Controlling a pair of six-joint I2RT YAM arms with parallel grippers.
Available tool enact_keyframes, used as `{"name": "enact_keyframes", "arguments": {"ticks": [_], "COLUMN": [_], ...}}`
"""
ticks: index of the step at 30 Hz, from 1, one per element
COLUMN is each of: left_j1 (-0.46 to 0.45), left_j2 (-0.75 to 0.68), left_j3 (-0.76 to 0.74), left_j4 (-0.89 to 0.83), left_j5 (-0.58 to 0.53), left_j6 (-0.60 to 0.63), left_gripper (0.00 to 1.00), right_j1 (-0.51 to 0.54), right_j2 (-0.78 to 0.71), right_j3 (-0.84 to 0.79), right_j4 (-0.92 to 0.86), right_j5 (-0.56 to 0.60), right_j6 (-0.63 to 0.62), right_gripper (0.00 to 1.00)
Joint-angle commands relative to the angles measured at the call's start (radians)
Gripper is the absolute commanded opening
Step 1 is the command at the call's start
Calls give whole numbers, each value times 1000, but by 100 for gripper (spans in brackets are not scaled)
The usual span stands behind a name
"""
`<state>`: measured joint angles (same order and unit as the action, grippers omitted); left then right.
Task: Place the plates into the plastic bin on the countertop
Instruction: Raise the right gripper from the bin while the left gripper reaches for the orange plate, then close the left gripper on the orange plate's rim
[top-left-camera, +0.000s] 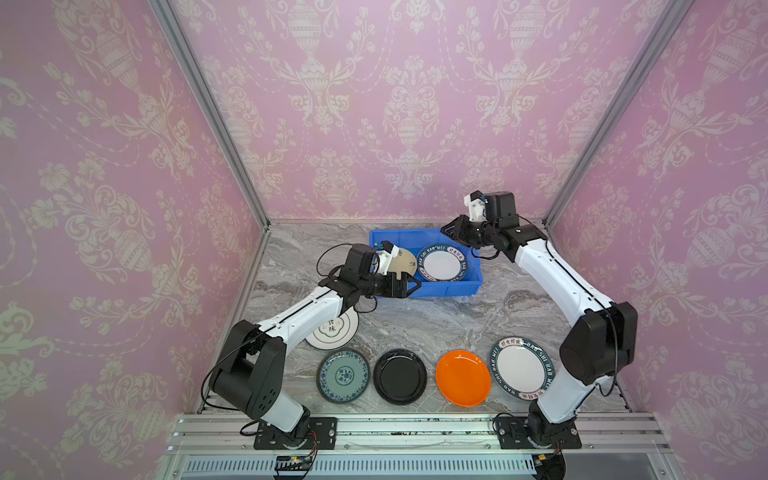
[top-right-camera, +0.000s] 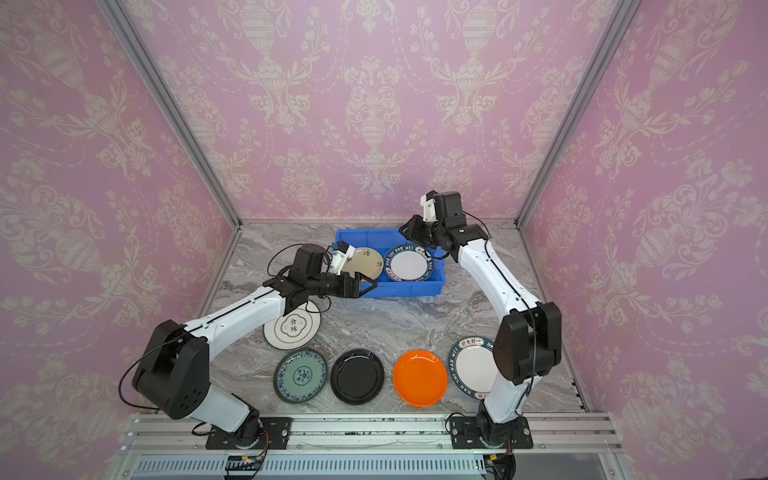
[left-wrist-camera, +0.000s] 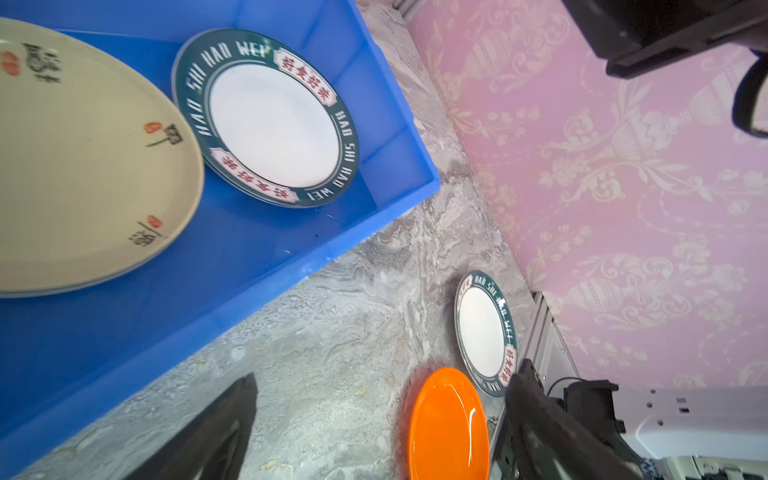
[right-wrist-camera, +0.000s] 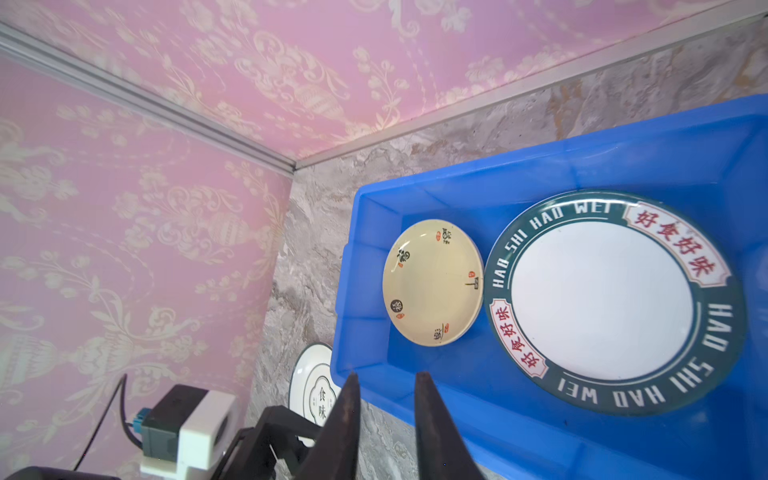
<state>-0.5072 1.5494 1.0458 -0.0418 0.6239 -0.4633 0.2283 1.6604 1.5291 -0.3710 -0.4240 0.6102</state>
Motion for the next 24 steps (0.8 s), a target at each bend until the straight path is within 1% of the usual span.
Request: {"name": "enact_keyframes", "arguments": {"ticks": [1,4,6,8,12,14,16,22,24], "left_j1": [-73,-172,-226,-268,-333,-352,-363,-372,-372], "left_j2": [39,91,133,178,251,281,315,394,417], "left_j3": [33,66,83,95,124,136,150,188,209], "left_j4": [-86,-182,-229,-261,-313,-321,-322,-324,-350], "left_j5": [60,55,42,38,16,2,11,17,21], "left_j6": [95,177,208,227,257,261,258,231,236], "left_gripper": [94,93,91,88,82,78,71,53,50], "right_j1": [-21,-36,-43,-49,-56,-61,-69,-93,-99], "right_j2": [-109,-219,-266,-303,-361,-386,-401,-441,-450], "right_j3": [-170,-295,-344,-399,-456,-472,-486,-545,-560], "right_j4": [91,120,120,118,114,105,95,107,112], "right_j5": [-27,-24,-28,-37,-37,-33,-30,-30,-29], "right_j6": [40,54,61,64,62,57,50,46,46], "right_gripper": [27,28,28,28,28,28,28,27,27]}}
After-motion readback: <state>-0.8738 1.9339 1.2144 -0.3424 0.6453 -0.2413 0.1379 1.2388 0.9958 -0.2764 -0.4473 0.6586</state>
